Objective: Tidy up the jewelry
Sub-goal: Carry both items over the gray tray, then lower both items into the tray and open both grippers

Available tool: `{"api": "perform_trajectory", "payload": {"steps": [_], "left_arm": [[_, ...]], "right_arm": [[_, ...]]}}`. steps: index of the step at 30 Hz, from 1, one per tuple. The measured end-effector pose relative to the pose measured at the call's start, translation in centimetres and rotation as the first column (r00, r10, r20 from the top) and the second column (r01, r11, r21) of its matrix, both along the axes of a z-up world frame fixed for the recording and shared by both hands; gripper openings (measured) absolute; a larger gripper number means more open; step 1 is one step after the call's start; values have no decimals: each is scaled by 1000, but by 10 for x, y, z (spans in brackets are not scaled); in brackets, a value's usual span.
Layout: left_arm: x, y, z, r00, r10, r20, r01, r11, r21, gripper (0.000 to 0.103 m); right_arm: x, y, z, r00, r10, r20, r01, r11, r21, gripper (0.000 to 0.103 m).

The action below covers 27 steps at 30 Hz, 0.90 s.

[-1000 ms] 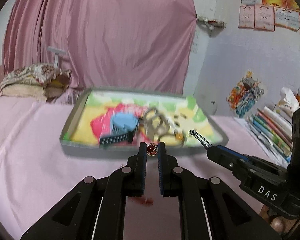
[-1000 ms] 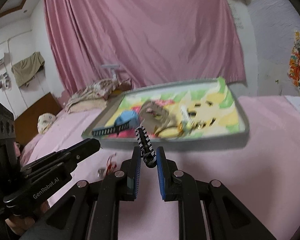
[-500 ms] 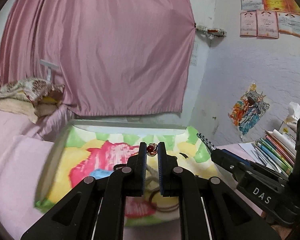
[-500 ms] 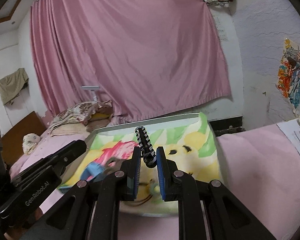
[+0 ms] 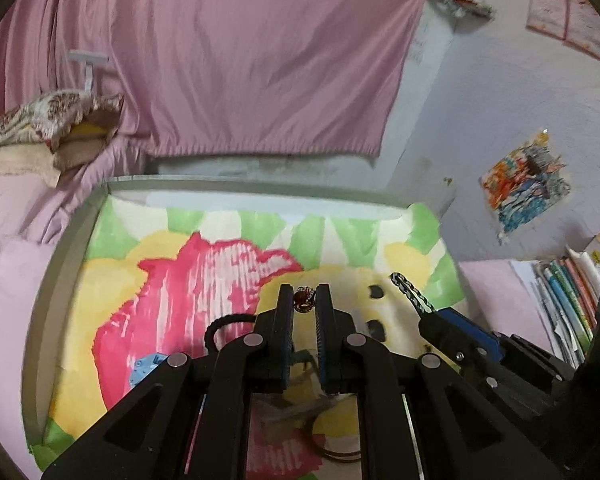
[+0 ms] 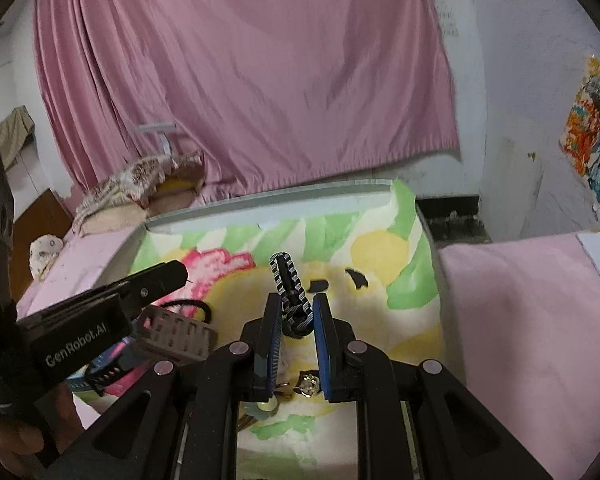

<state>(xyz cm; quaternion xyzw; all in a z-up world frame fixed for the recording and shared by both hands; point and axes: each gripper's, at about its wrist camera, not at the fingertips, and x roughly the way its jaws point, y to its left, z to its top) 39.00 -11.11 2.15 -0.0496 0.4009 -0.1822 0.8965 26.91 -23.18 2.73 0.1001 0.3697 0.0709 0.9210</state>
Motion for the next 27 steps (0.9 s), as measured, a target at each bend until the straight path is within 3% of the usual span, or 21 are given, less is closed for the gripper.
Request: {"api": "perform_trajectory", "payload": {"steps": [12,22,27], "left_arm": [[25,-25,-17,990,-43,-131,58,991,118,8],[23,-15,-17,989,-39,-145,51,996,75,12],[8,0,-9,994,-29,-108,30,1000,9,23]], "right_arm": [[13,0,-25,987,27,-160,-26,1000,13,15],[11,-2,-23,988,32,-153,-28,999,33,16],[0,-2,-10,996,17,-90,-15,1000,27,29]]}}
